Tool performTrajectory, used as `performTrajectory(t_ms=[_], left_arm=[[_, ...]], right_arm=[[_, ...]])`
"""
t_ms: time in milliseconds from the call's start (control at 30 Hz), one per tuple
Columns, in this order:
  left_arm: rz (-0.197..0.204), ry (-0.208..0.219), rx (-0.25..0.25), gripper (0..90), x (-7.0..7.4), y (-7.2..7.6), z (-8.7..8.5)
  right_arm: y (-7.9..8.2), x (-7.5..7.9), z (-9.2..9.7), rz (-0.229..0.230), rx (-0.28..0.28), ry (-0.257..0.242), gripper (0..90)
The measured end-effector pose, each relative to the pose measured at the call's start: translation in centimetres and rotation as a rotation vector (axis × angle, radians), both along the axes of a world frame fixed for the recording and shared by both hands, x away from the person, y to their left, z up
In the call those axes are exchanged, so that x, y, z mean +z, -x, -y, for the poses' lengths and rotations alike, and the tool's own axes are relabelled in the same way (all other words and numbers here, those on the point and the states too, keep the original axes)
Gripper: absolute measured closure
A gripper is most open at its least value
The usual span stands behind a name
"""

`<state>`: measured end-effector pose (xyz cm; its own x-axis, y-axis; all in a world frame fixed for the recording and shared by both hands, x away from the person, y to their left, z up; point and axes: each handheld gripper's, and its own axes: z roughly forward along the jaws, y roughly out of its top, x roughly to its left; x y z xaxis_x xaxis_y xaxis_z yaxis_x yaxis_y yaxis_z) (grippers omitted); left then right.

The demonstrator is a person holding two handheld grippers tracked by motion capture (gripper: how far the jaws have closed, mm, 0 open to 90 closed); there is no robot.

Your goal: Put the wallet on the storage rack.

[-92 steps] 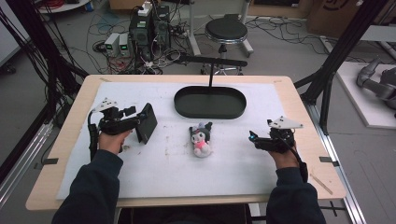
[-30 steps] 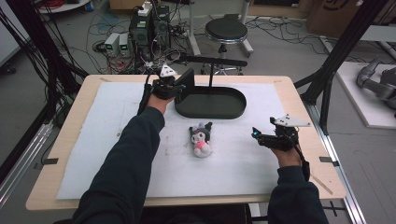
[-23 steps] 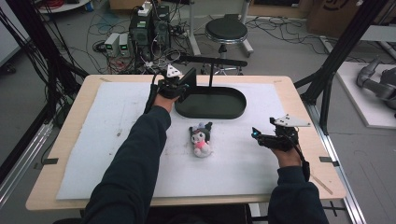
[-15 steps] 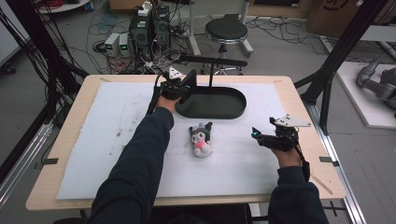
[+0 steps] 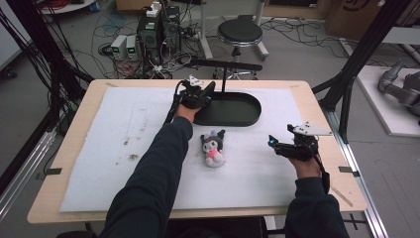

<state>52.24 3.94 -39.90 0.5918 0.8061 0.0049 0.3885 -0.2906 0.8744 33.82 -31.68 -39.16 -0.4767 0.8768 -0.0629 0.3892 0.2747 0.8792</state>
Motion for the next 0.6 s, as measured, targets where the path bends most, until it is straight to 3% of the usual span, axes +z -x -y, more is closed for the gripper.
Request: performTrajectory(t_ms=[100,233,267,300,333,400,533,600], left_arm=[[-0.014,0.022,-0.018,54.3,0.3,0.3,0.2],[-0.024,0.027,-0.041,55.1,0.6,1.0,0.1],[-0.029,0.021,-0.052,57.2,0.6,1.1,0.1],[-0.028,0.014,-0.061,67.5,0.6,1.3,0.1],[-0.016,-0.003,-0.073,67.5,0.7,1.4,0.2],[0.025,-0.061,-0.063,75.8,0.8,1.7,0.5],[0.080,-0.139,0.032,77.5,1.2,1.6,0.7],[0.101,-0.177,0.052,77.6,1.1,1.6,0.9]], right_arm=[[0.0,0.0,0.0,0.004,0.001,-0.001,17.9],[0.1,0.0,0.0,0.005,-0.001,0.000,17.9],[0.1,0.0,0.0,0.006,0.001,0.003,17.9],[0.1,0.1,0.0,0.008,0.002,0.004,17.9],[0.1,0.1,0.0,0.008,0.002,0.004,17.9],[0.1,0.1,0.0,0.012,0.000,0.001,17.9],[0.2,0.1,-0.1,0.009,0.001,0.002,17.9],[0.2,0.1,0.0,0.009,0.001,0.002,17.9]])
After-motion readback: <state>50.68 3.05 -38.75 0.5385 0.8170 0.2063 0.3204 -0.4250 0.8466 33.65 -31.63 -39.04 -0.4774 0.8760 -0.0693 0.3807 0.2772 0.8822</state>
